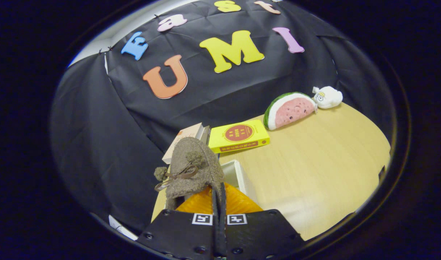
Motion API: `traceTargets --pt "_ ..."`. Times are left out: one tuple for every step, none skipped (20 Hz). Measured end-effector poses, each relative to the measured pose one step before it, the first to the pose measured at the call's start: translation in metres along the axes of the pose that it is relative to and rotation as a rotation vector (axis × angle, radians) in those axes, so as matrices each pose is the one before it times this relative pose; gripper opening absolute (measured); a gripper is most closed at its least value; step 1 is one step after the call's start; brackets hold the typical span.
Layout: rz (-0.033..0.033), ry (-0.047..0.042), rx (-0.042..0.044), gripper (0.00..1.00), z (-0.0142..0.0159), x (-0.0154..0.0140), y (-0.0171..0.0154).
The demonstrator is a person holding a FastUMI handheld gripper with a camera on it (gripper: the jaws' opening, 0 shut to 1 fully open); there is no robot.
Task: Open the storage box then place both shoes into the box .Put the left shoe in first, then the right shoe, with the right side of both shoes facing outward in a uniform manner.
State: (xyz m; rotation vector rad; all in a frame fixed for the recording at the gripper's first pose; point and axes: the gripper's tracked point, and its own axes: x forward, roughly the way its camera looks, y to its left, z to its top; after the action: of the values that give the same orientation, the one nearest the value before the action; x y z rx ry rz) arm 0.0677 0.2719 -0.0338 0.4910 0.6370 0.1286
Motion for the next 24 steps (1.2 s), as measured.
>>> traceTargets --pt "-0.01847 0.0086 0.00902 0.0 -0.00461 0.00308 -0.0009" --pt "-0.00768 0.0084 0.01199 0.0 -0.00457 0.00244 0.00171" --pt "0.0 0.00365 0.00573 0.0 -0.00228 0.00172 0.00139" --pt "-0.00281 -0.00216 0.00188 0.0 -0.00159 0.001 0.00017" --pt "-0.0053 -0.00194 -0.0025 0.0 -0.00141 0.00098 -0.00086" --pt "-0.00539 0.00407 -0.00643 0.0 -0.00302 0.00126 -0.00149" --pt "0.00115 0.00951 0.00181 0.0 -0.00384 0.00104 -0.00026" --pt "-0.0007 0.01024 0.0158 0.01 -0.0041 0.00067 -0.00055" --pt "0.00009 0.01092 0.01175 0.0 -0.00368 0.00087 -0.00088" --pt "-0.00114 0.00754 0.00428 0.0 -0.00287 0.00217 -0.0021" --pt "-0.00501 0.00757 0.00018 0.0 -0.00228 0.00198 -0.00401" --pt "-0.00766 0.01244 0.0058 0.0 -0.00337 0.0029 -0.00385" --pt "-0.00748 0.02644 0.01638 0.02 -0.00536 -0.00105 -0.00572" --pt "0.02131 -0.00076 0.02086 0.07 0.00296 0.00025 0.00365" --pt "0.01128 0.00494 0.00064 0.1 0.0011 -0.00096 0.00104" --pt "-0.00192 0.00632 -0.01322 0.18 -0.00046 -0.00411 -0.00087" --pt "0.00819 0.00256 -0.01567 0.21 -0.00214 -0.00276 0.00261" --pt "-0.00304 0.00253 -0.01714 0.27 -0.00084 -0.00028 0.00063" --pt "0.01626 0.00183 -0.00322 0.36 -0.00141 -0.00155 0.00348" --pt "0.03474 -0.00405 0.00183 0.46 -0.00008 -0.00115 0.00895" --pt "0.0153 0.00262 -0.00528 0.55 0.0006 -0.00384 0.00299" --pt "0.00627 -0.00824 -0.00885 0.65 0.00248 -0.00345 -0.0011" --pt "0.01472 -0.0153 -0.01242 0.74 0.0037 -0.00349 0.00217" --pt "0.00783 -0.01755 -0.01419 0.76 0.00353 -0.00332 0.00018"
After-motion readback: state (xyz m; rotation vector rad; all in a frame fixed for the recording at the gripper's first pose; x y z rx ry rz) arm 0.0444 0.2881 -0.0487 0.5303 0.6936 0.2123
